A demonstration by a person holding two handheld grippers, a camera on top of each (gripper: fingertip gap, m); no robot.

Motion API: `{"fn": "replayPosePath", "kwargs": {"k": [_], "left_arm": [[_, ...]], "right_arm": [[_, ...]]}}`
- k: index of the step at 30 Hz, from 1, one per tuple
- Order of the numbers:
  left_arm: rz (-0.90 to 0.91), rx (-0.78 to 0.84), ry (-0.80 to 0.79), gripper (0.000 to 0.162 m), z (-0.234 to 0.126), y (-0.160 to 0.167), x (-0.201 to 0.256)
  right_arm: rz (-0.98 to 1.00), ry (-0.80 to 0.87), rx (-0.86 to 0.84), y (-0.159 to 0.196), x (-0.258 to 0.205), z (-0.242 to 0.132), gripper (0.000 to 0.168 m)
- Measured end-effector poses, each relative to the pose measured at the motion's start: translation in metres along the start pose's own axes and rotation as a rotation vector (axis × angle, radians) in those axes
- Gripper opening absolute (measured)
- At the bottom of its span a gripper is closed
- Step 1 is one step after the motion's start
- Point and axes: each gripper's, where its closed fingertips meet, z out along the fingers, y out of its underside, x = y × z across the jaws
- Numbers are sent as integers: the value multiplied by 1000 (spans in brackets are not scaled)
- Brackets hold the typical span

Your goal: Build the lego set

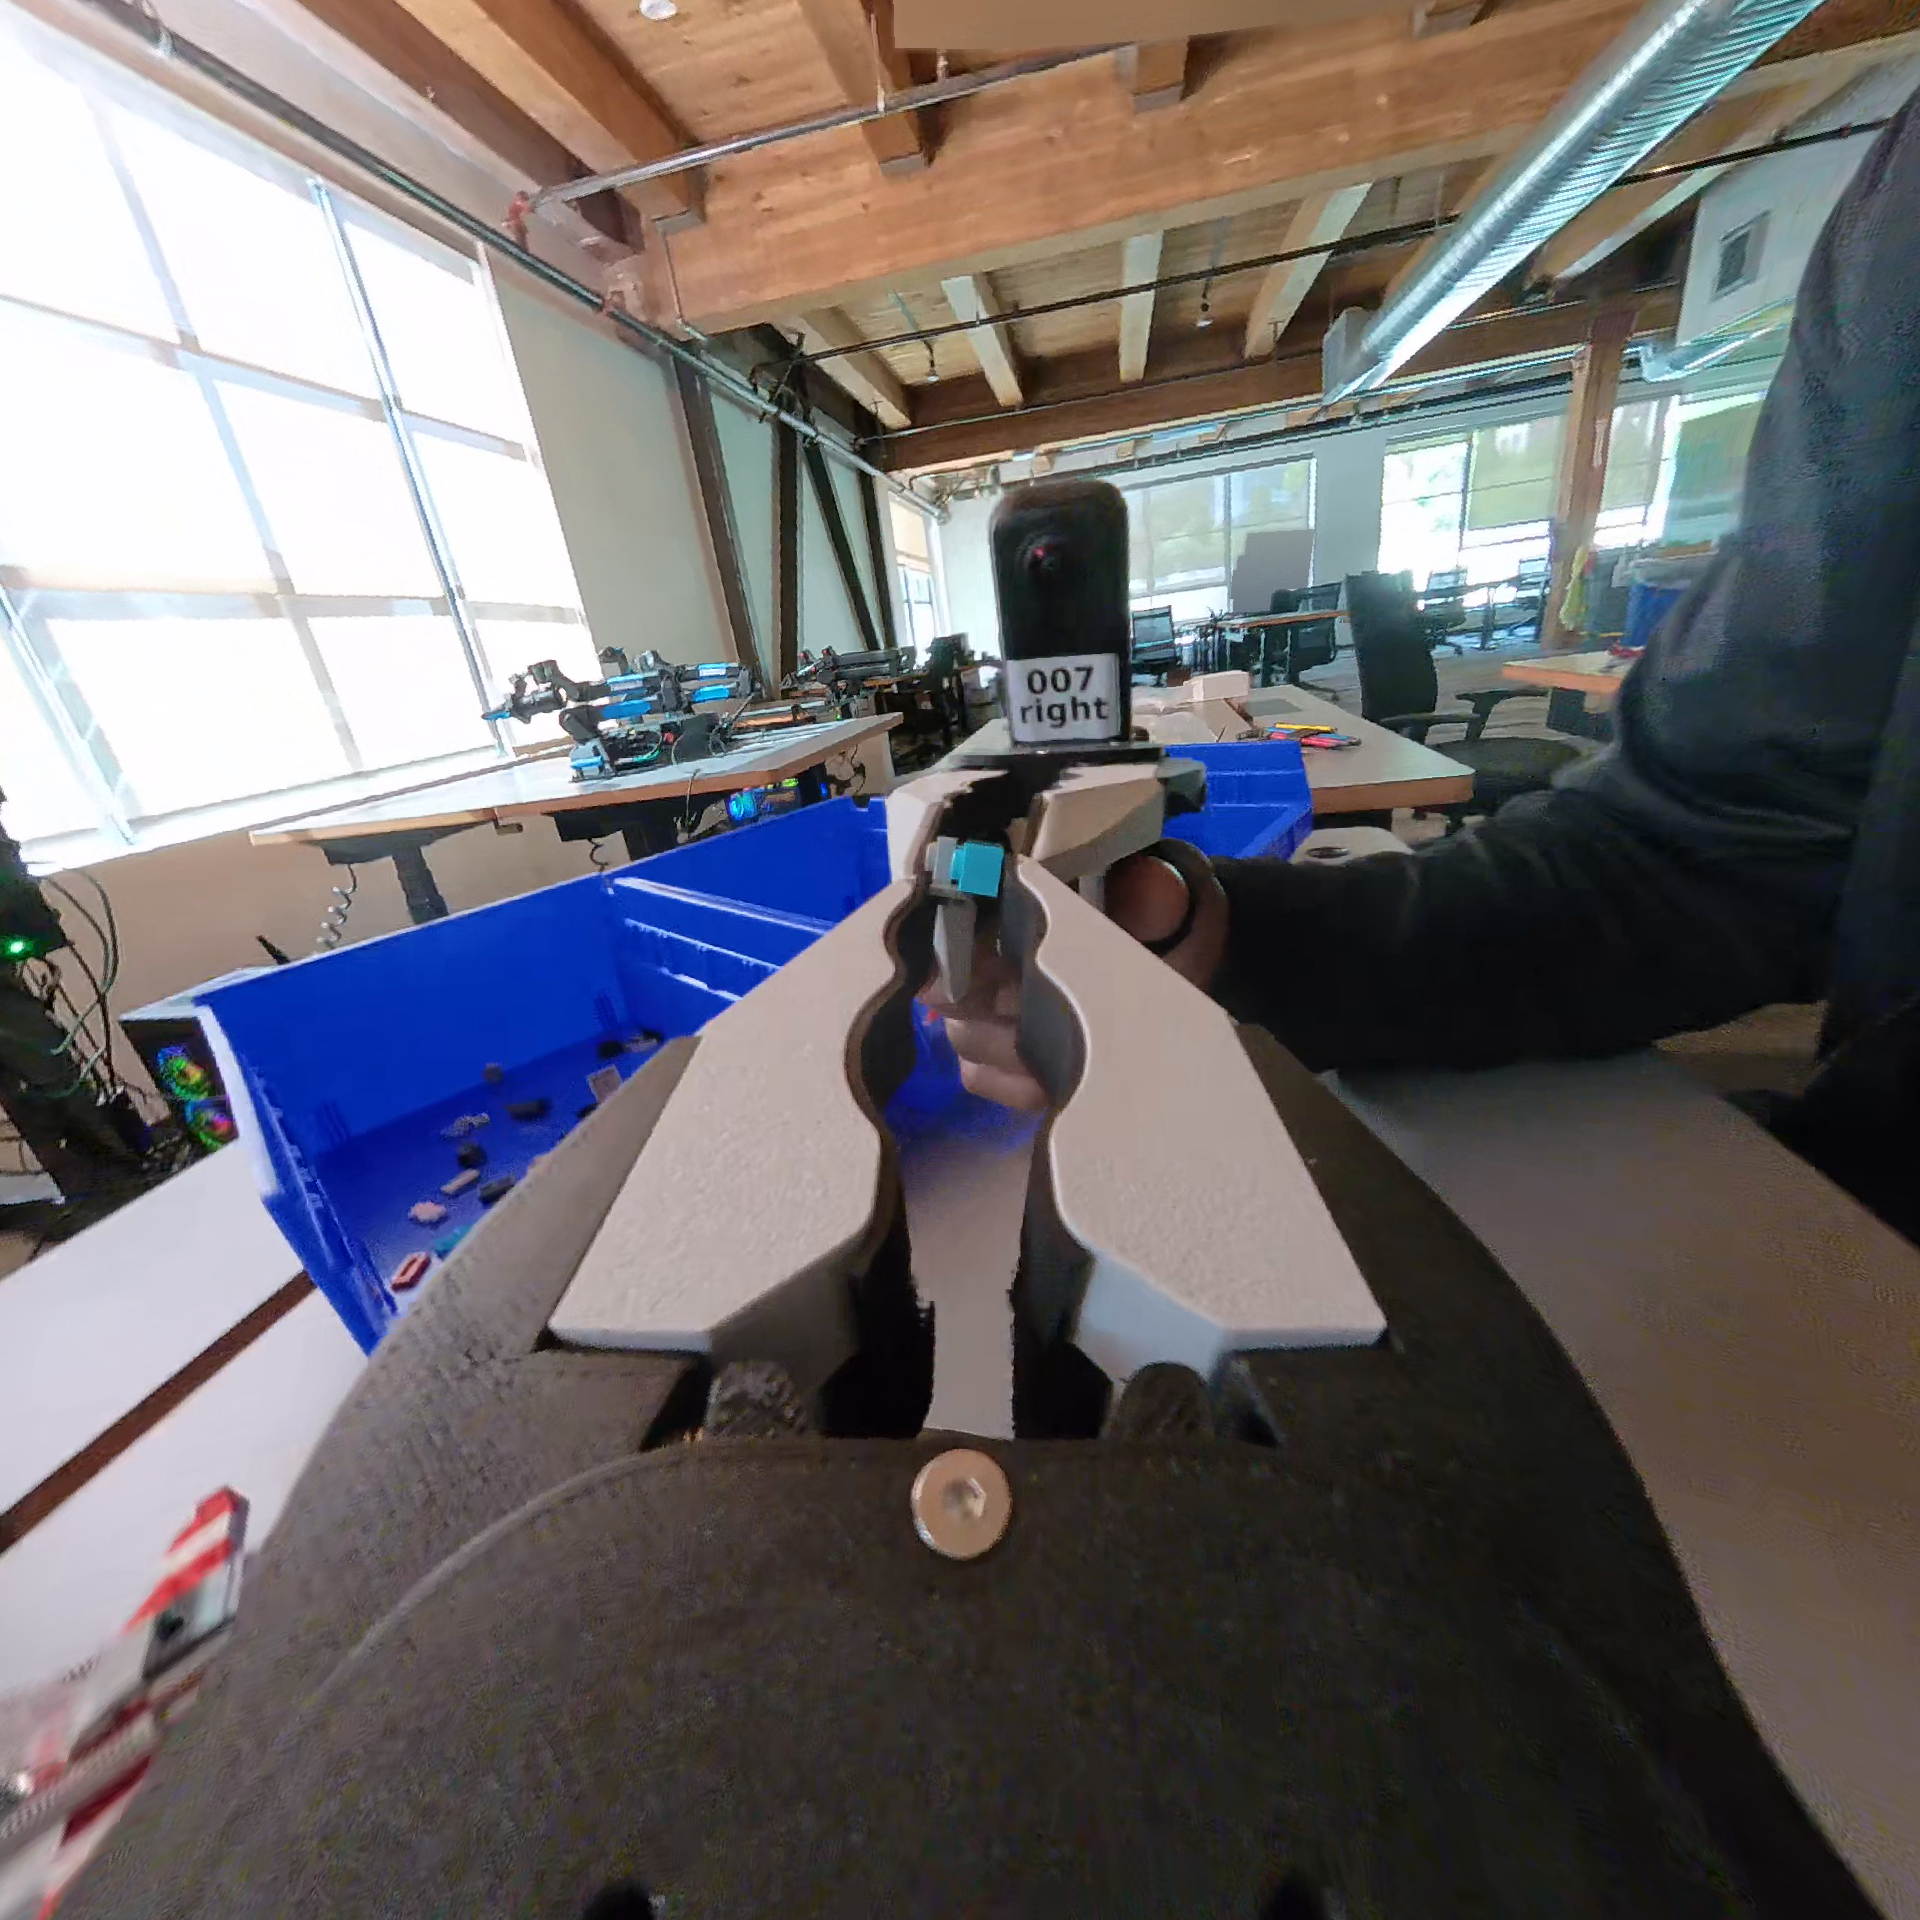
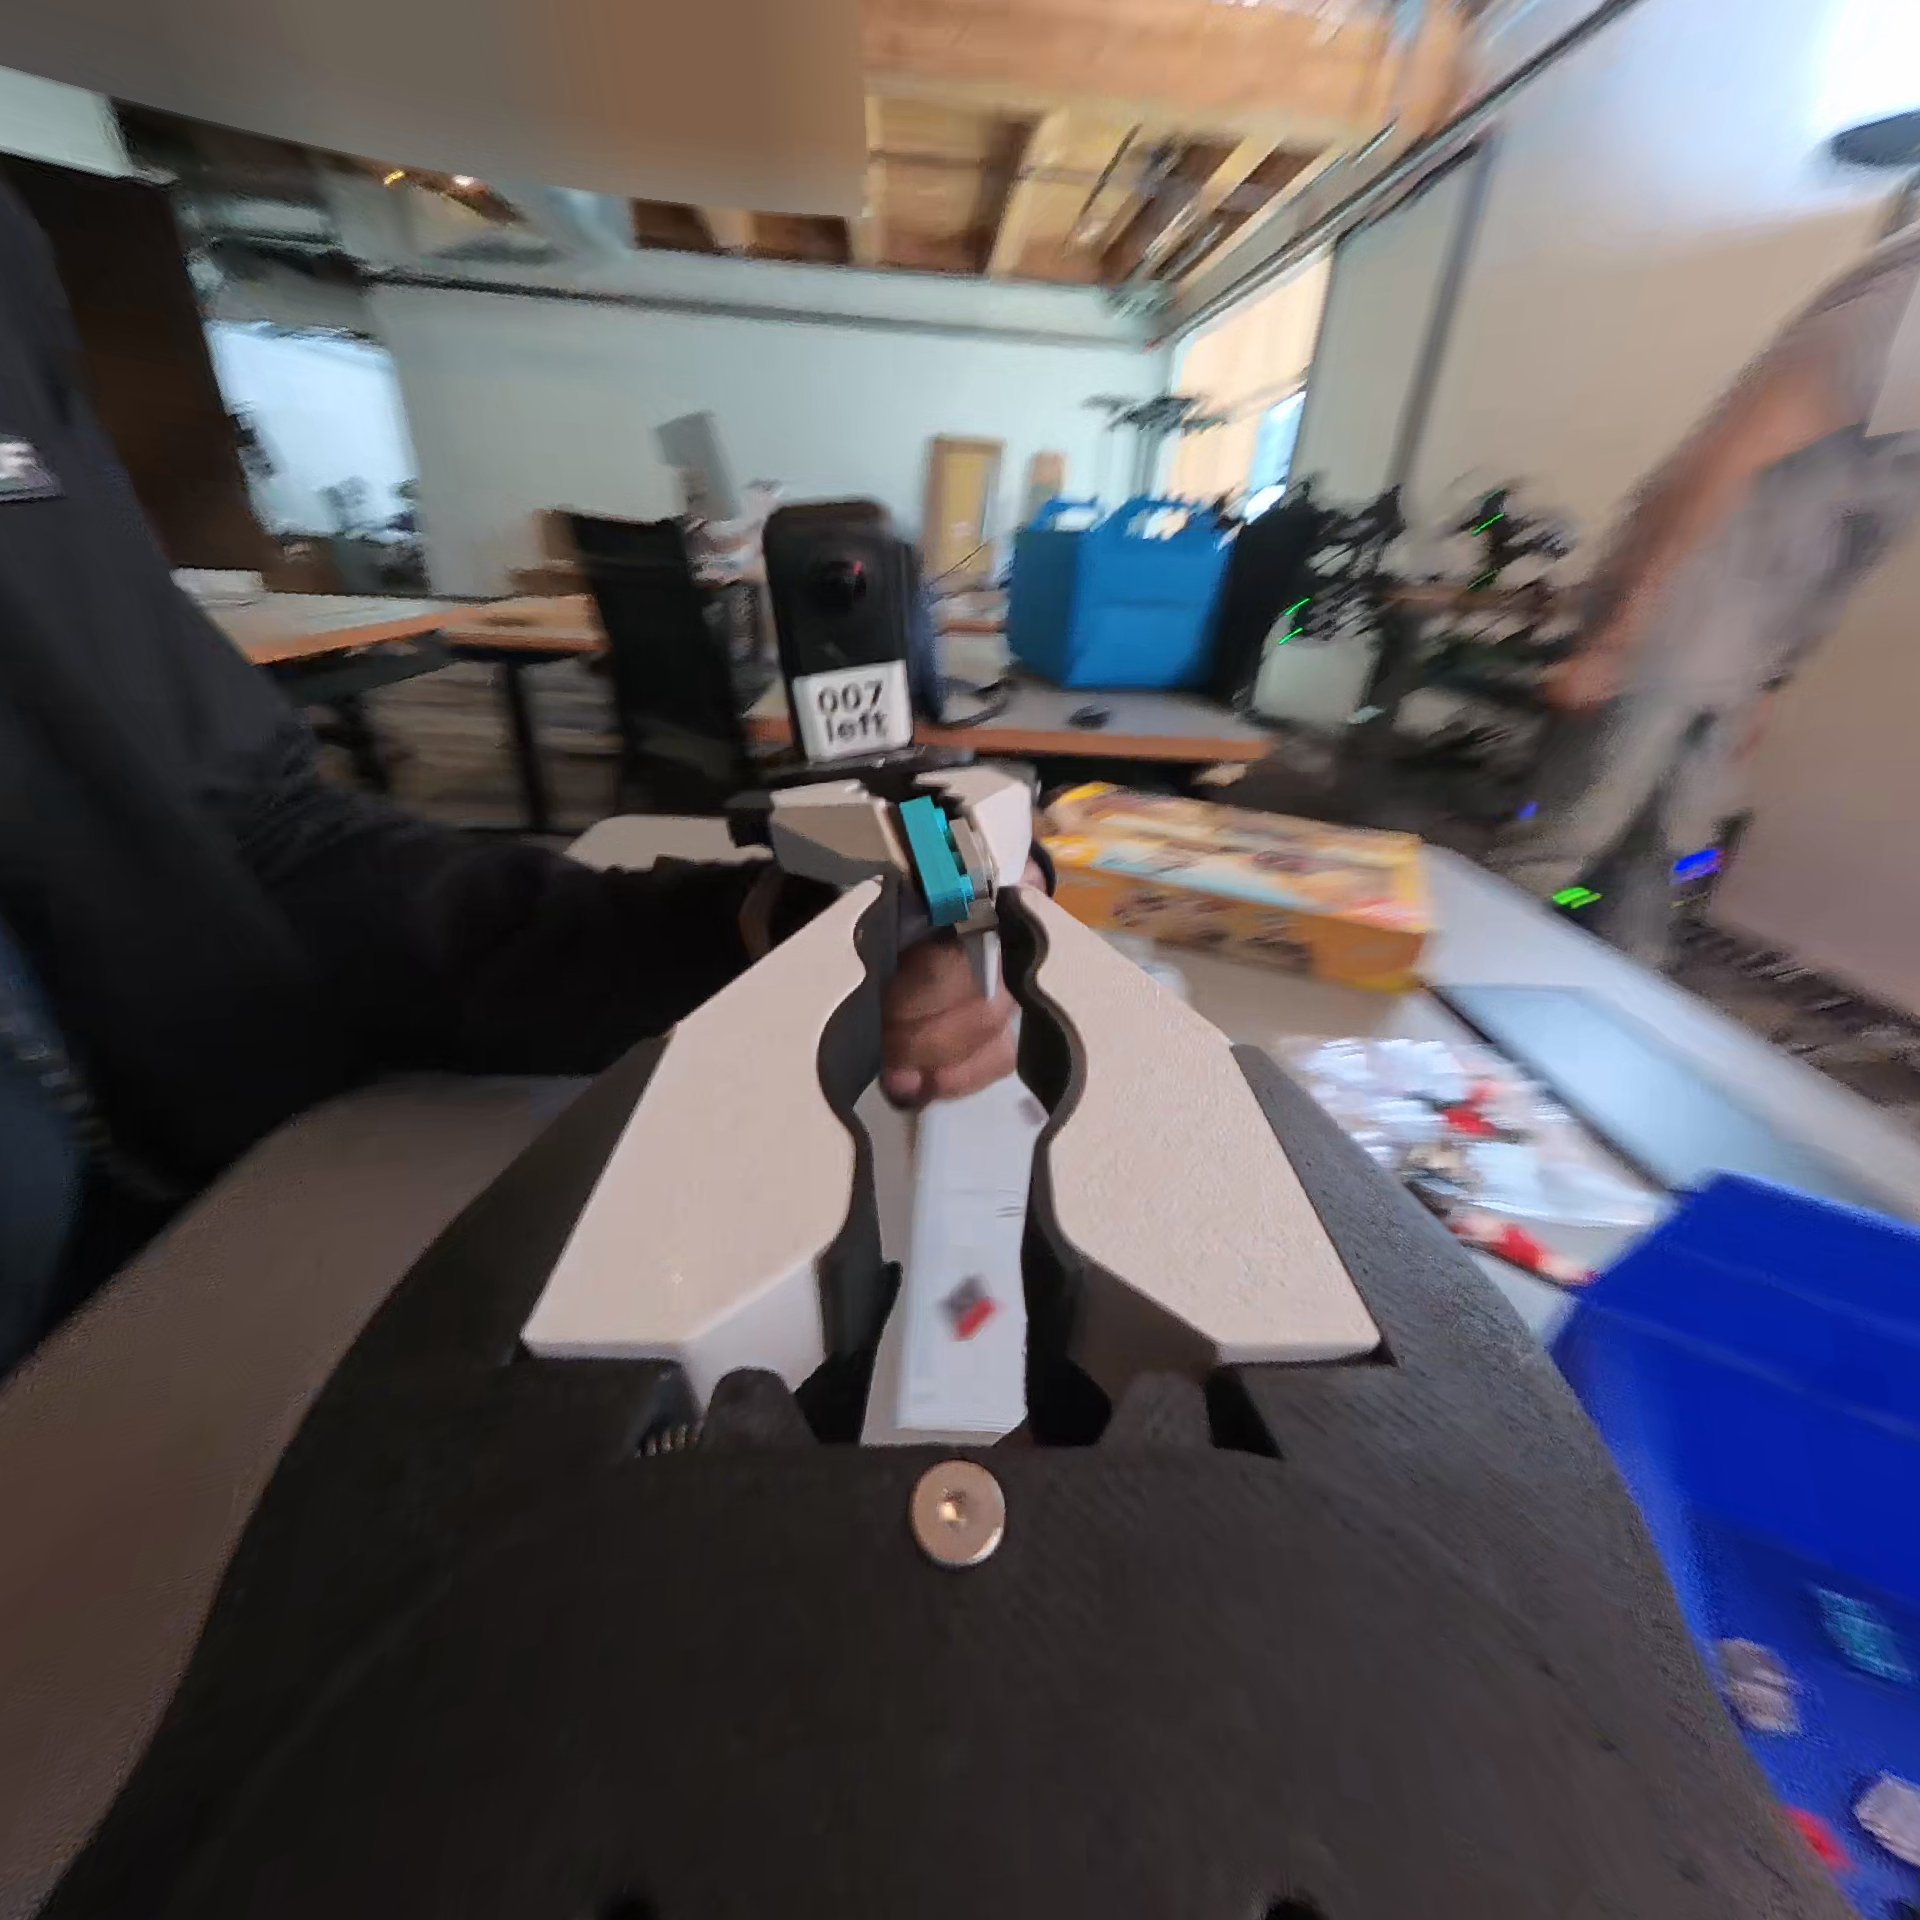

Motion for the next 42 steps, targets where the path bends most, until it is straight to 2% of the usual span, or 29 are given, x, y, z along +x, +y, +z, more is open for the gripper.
{"fn": "replayPosePath", "kwargs": {"k": [4, 7, 10, 21, 30, 42], "left_arm": [[-2, 27, 36, 11, 11, 14, -16], [-36, 57, 40, 12, 10, 19, -20], [-45, 42, 40, 12, 7, 21, -20], [-78, -1, 58, 11, 5, 33, -17], [-109, 45, 83, 12, 6, 25, -13], [-87, -46, 102, 12, 12, 37, -7]], "right_arm": [[-6, 65, 120, -4, 19, -11, 19], [-31, 96, 91, 9, 24, -13, 20], [-27, 113, 131, 9, 27, -15, 22], [34, 3, 164, 22, 24, -6, 20], [60, -33, 141, 24, 20, -15, 16], [65, -72, 90, 28, 14, -20, 14]]}}
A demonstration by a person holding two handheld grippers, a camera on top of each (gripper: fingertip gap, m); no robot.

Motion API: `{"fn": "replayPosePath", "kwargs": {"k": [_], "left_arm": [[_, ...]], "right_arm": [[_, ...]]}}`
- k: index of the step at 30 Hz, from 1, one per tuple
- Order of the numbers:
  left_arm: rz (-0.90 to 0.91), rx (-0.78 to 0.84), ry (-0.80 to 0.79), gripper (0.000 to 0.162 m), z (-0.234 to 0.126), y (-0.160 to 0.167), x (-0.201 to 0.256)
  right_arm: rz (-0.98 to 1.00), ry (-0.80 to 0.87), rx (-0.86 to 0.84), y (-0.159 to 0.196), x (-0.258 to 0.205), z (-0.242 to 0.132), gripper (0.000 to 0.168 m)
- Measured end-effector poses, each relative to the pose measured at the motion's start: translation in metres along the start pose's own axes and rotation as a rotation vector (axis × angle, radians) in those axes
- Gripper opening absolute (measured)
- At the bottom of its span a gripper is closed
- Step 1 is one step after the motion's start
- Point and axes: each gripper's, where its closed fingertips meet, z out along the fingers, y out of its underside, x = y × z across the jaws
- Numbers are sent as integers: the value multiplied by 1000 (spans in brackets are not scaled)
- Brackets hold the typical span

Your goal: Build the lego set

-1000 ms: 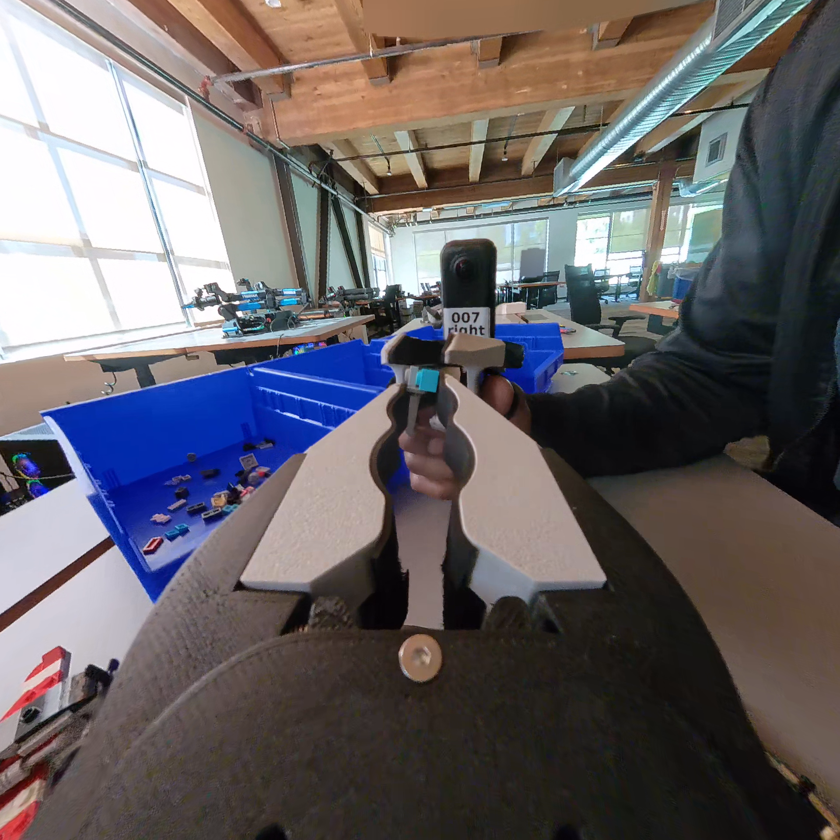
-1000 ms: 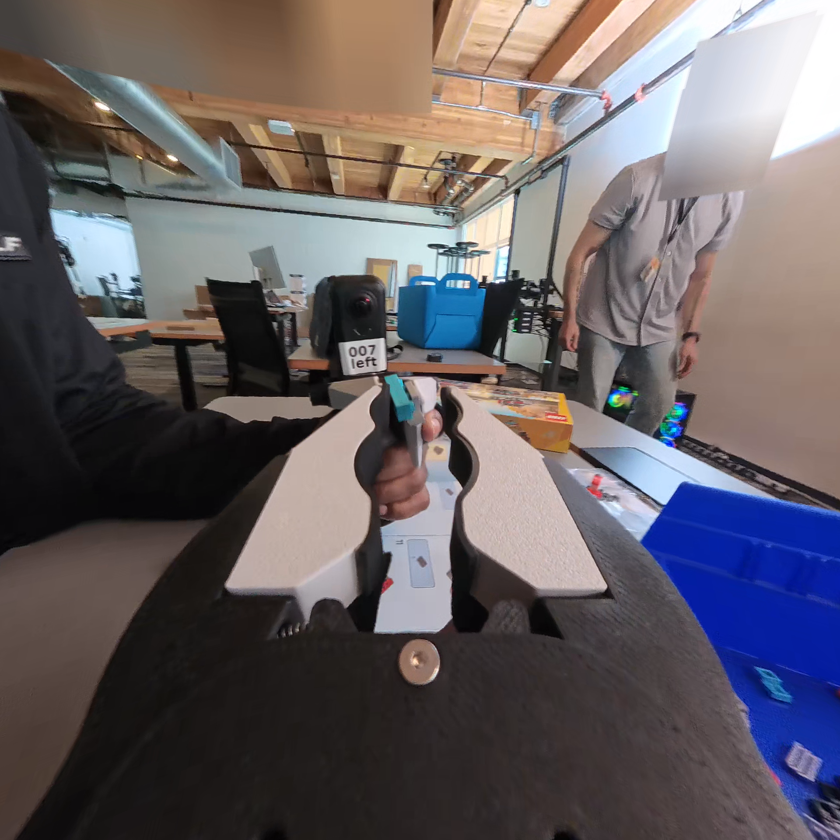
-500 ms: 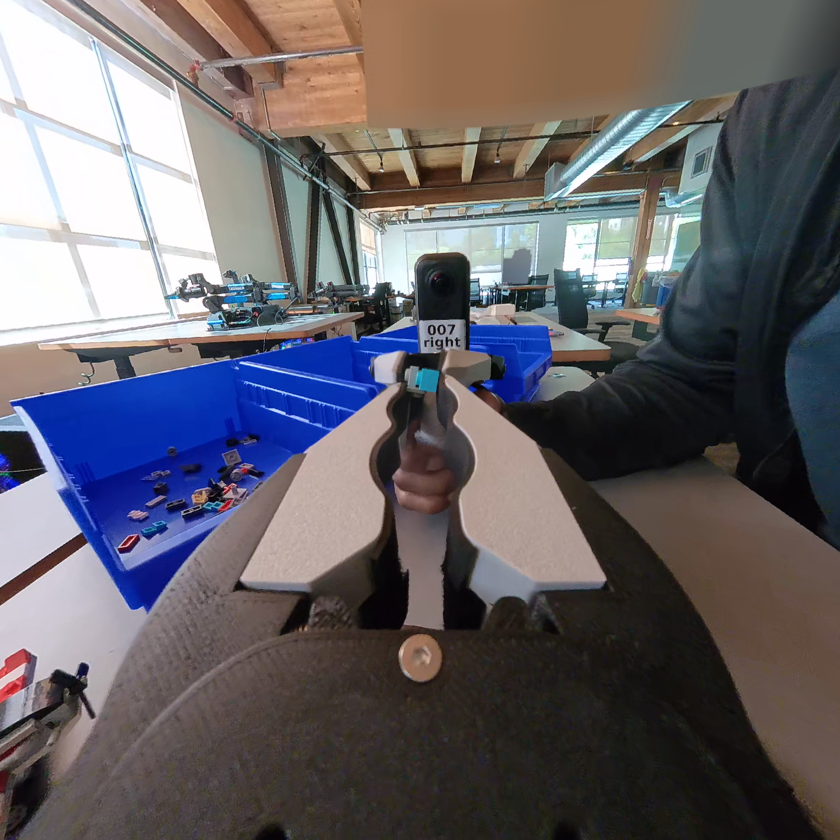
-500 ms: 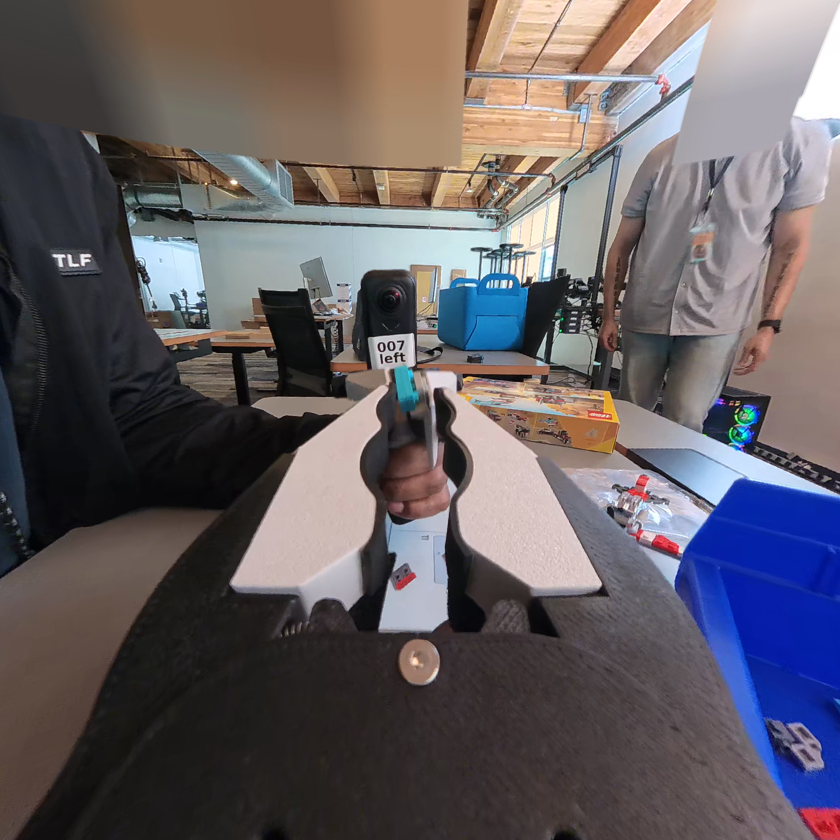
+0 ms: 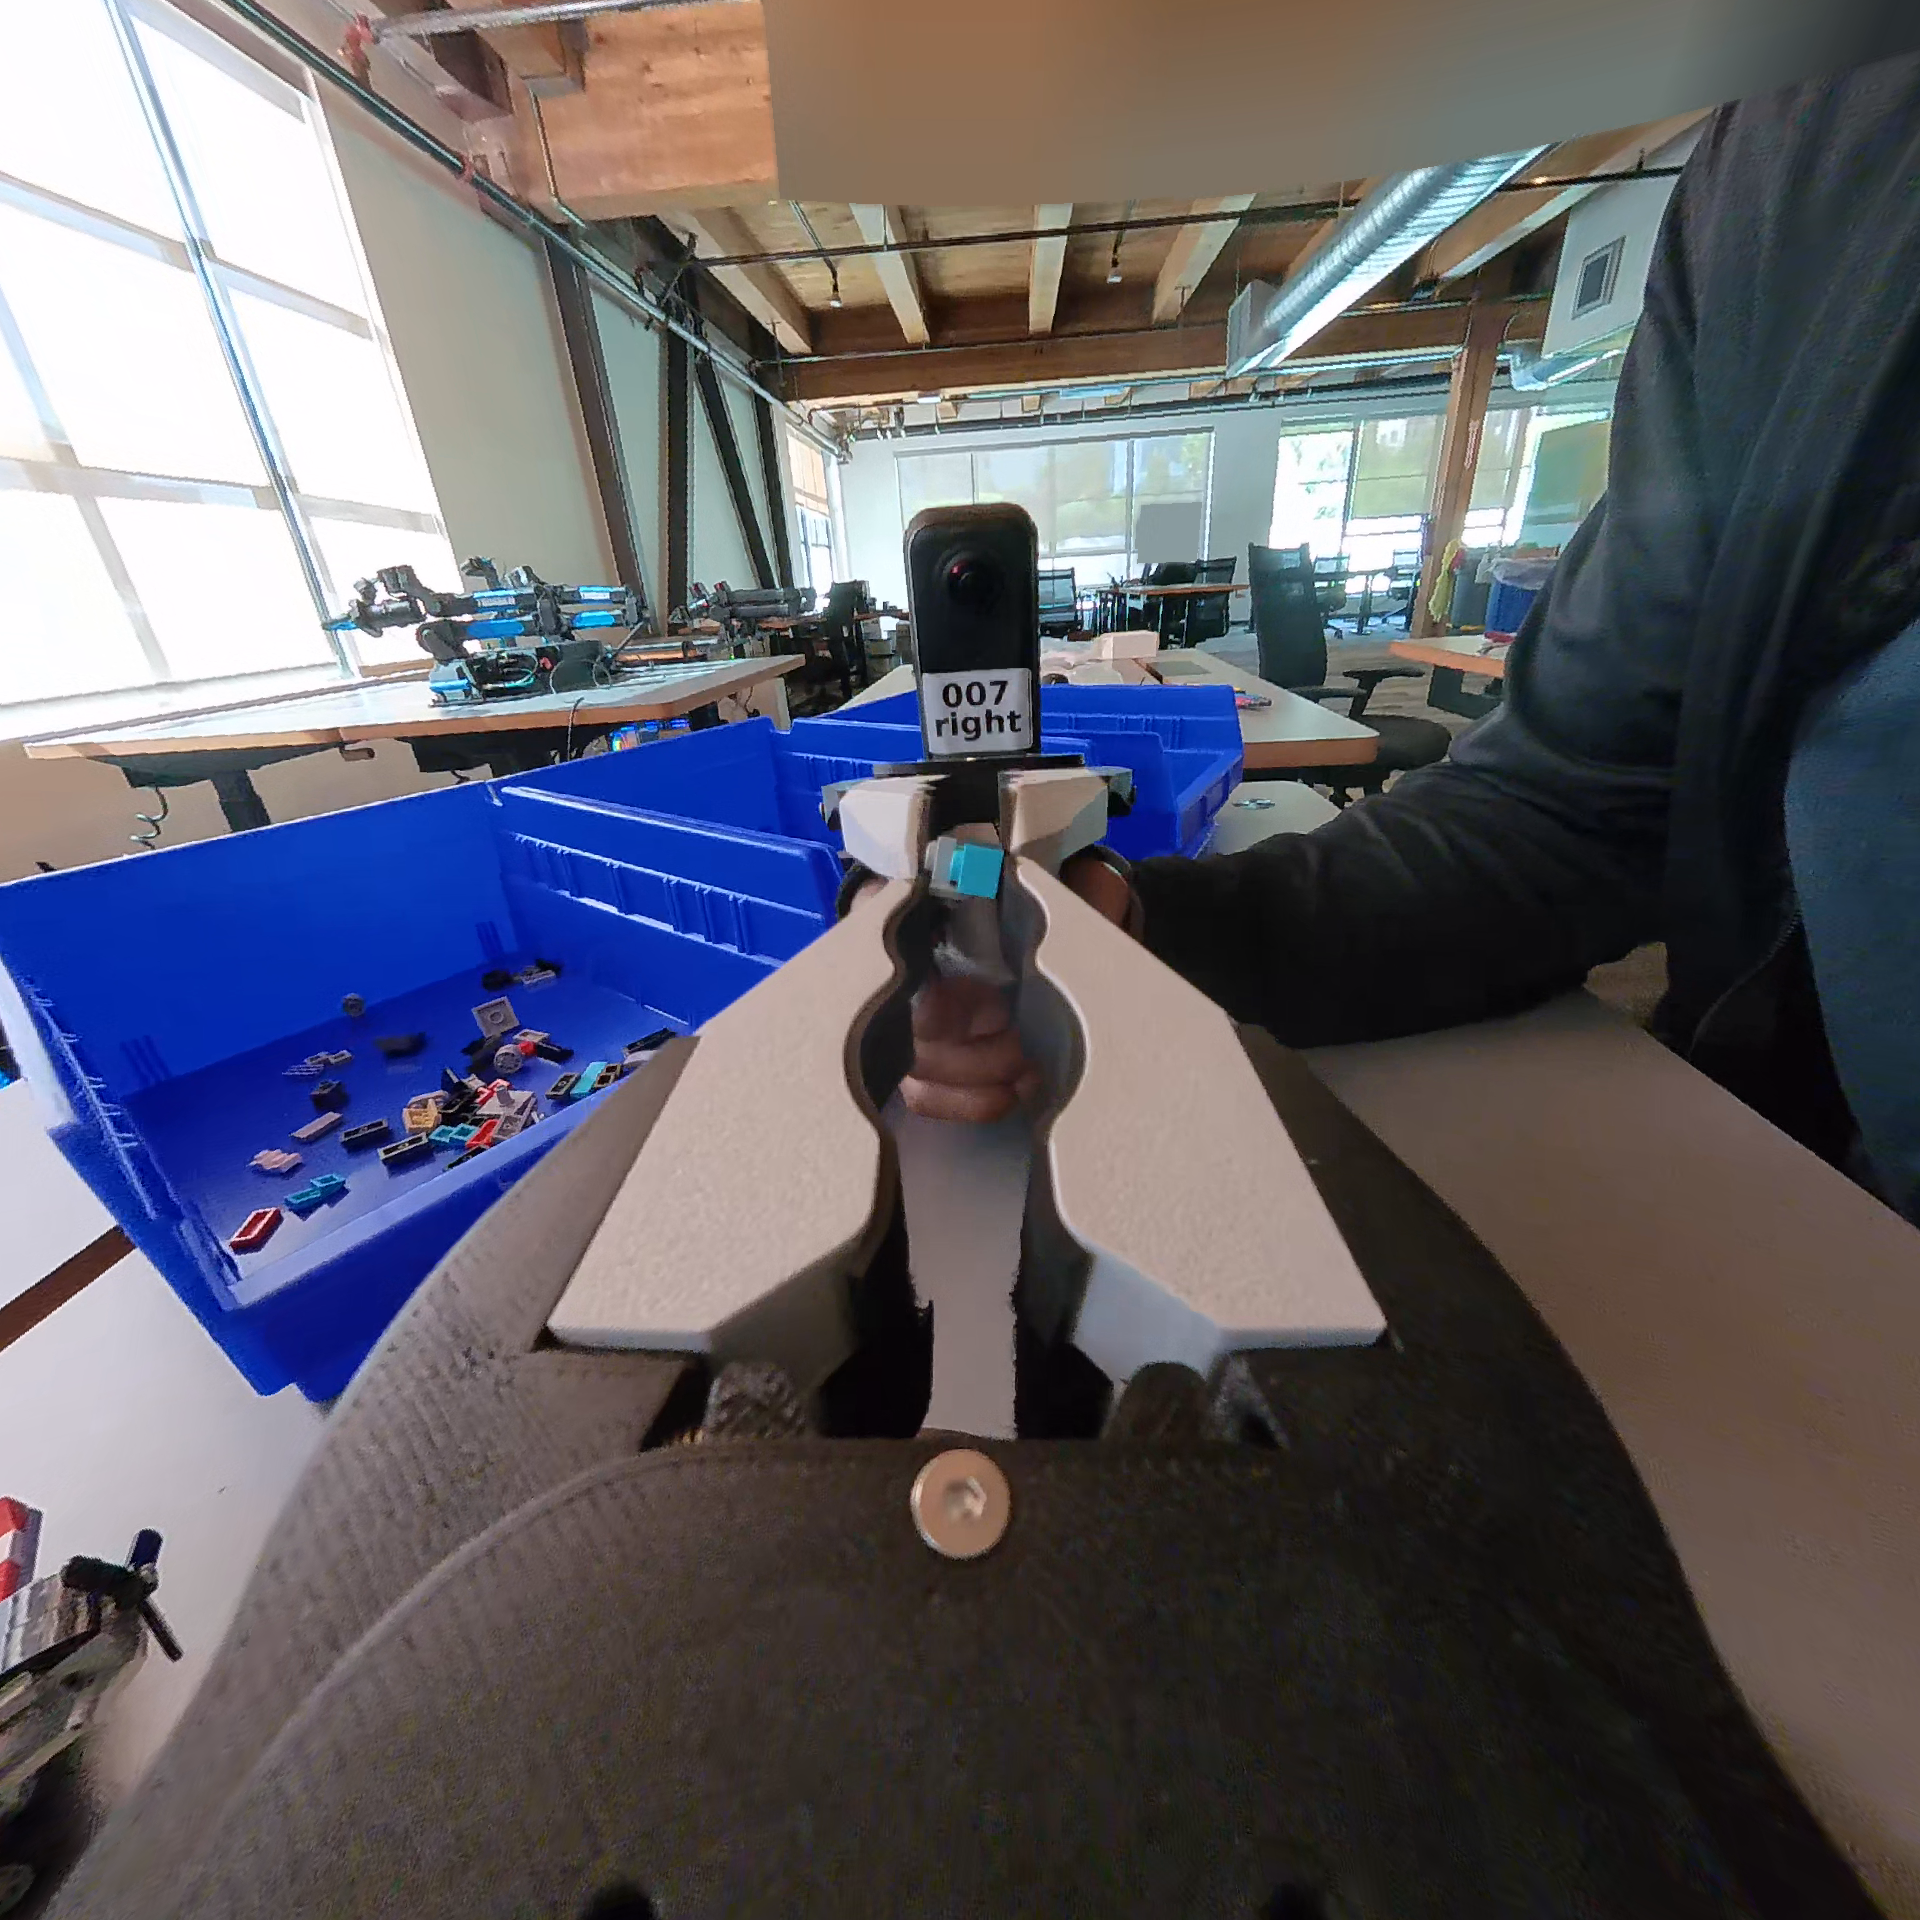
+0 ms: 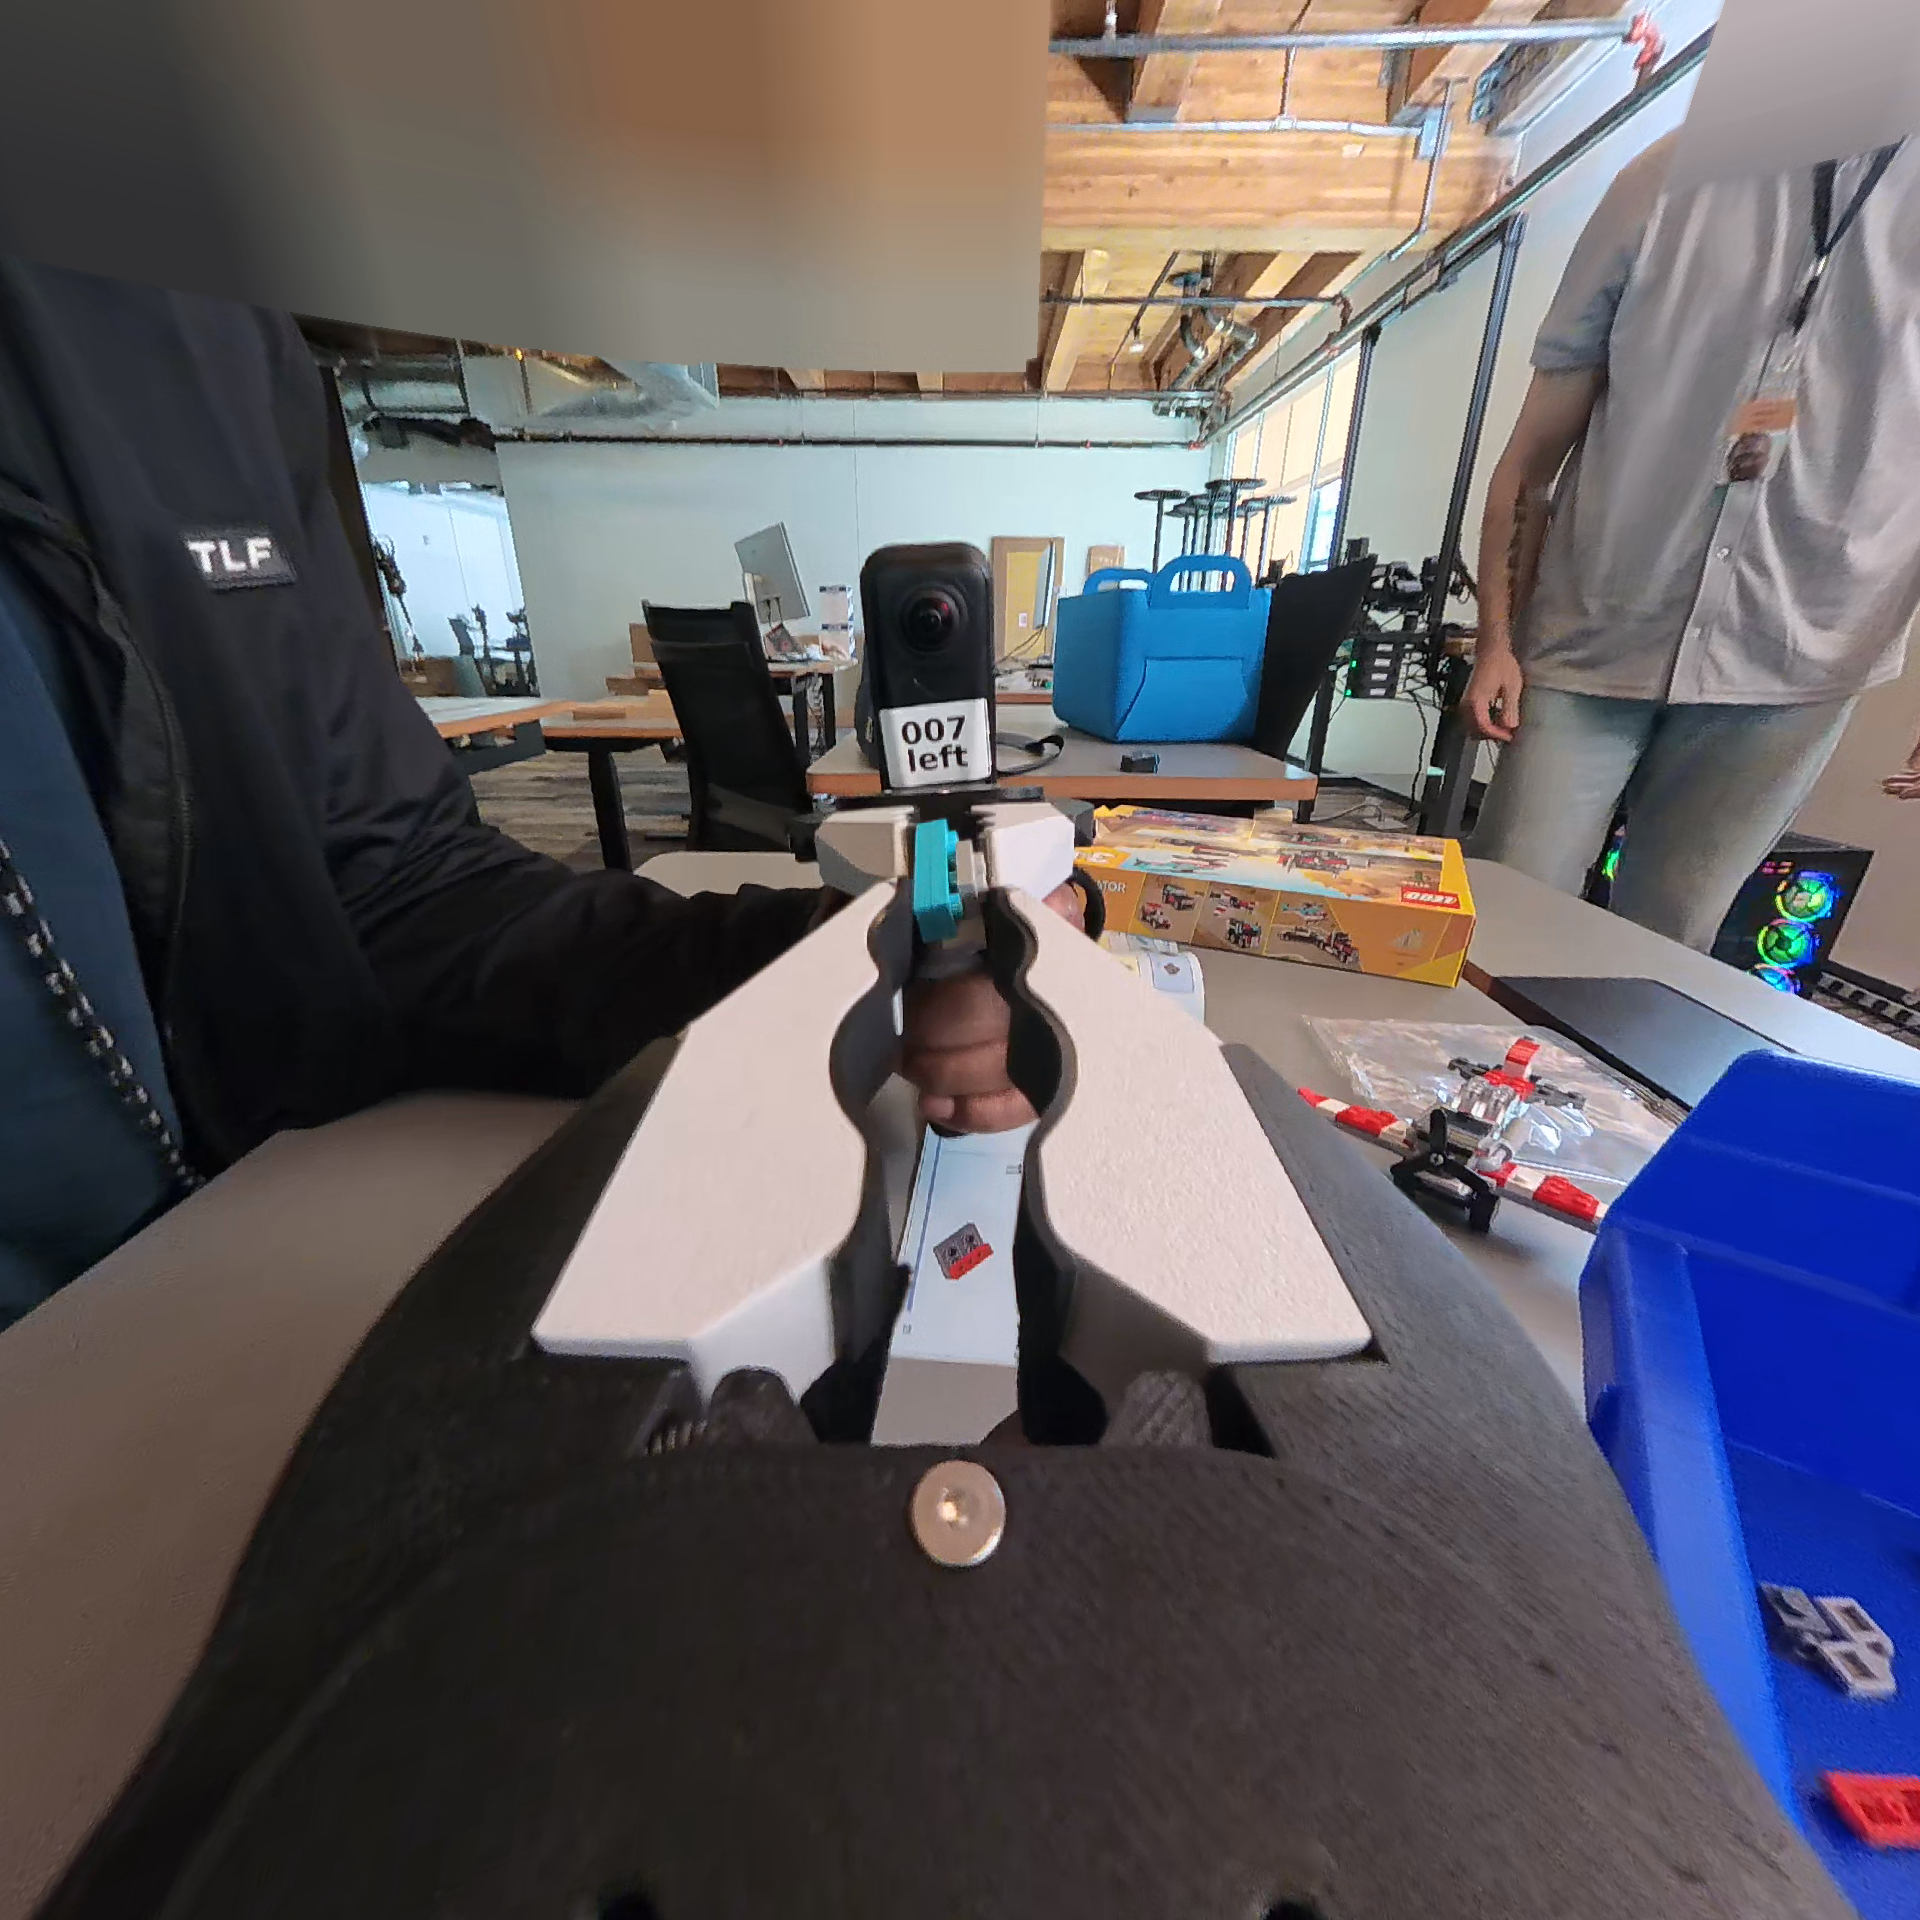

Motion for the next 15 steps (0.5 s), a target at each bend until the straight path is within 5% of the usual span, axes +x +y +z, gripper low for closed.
{"fn": "replayPosePath", "kwargs": {"k": [15], "left_arm": [[-47, -40, 63, 13, 8, 8, 10]], "right_arm": [[17, -44, -60, 4, -11, -8, 14]]}}
